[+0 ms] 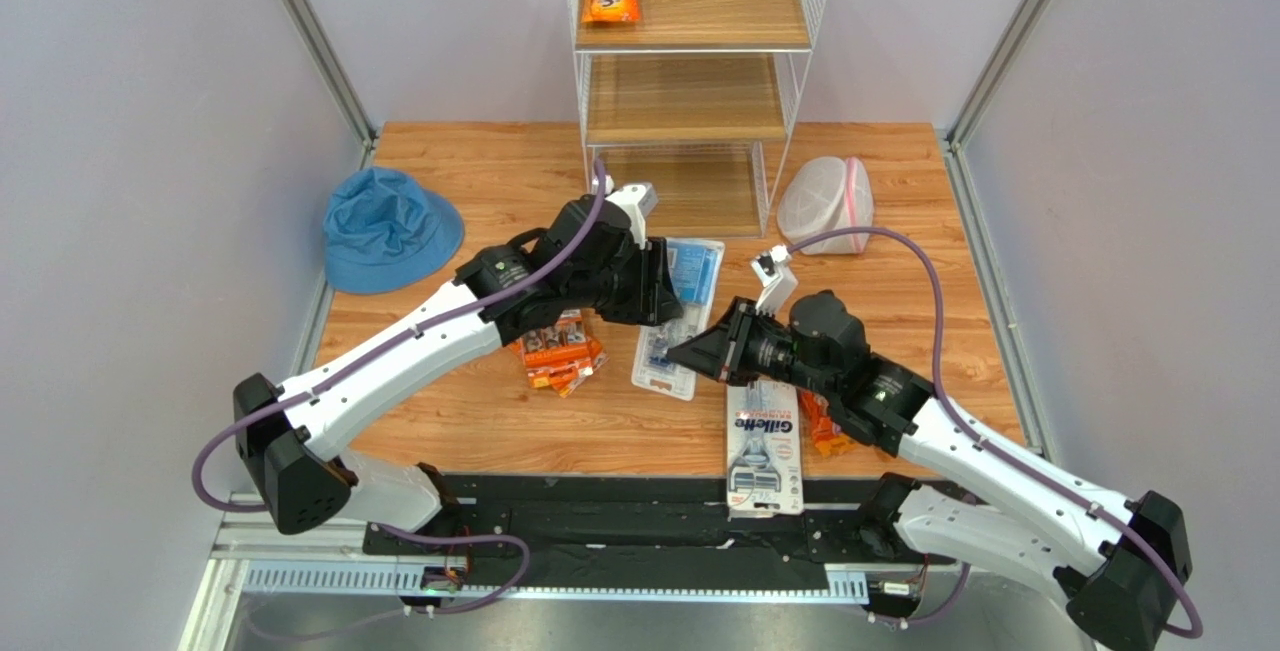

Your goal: Place and organize the shaving razors onto the shelf

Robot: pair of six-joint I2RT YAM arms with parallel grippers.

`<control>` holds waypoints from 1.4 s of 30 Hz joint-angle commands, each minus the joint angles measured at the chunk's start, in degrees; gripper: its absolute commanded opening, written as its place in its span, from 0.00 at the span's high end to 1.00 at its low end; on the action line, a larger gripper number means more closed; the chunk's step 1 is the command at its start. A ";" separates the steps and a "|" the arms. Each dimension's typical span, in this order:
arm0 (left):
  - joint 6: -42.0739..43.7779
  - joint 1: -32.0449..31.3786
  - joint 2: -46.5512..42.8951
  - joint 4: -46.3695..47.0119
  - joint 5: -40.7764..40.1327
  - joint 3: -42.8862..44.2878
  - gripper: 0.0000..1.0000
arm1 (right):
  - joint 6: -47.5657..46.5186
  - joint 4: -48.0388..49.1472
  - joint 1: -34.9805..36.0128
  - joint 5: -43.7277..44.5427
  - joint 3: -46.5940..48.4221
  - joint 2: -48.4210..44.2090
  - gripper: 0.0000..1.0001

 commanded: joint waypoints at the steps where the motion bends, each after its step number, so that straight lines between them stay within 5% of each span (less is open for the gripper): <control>1: 1.53 0.67 -4.33 -0.45 -0.26 -0.41 0.35 | -1.86 -3.84 0.04 3.66 1.16 -2.44 1.00; 2: 1.62 0.76 -4.86 -1.58 -0.78 -0.85 0.22 | -1.87 -4.11 0.04 4.01 0.90 -3.05 1.00; 7: 1.62 1.98 -8.38 -2.04 -2.20 -4.18 0.11 | -4.40 -7.53 0.04 4.19 0.45 -5.51 1.00; 19: 2.94 10.42 -27.18 31.43 21.18 -30.80 0.06 | -13.82 -9.38 -0.57 -14.60 2.39 -9.56 1.00; 29: 0.92 10.69 -29.39 47.26 34.62 -35.22 0.05 | -13.21 -2.45 -0.66 -27.97 0.90 -8.86 1.00; 37: 1.88 10.69 -27.37 43.41 32.44 -33.90 0.06 | -12.14 1.00 -0.66 -29.74 1.59 -11.41 1.00; 42: 6.01 10.69 -26.93 31.21 25.24 -30.74 0.07 | -12.77 -1.30 -0.57 -29.30 2.39 -11.14 1.00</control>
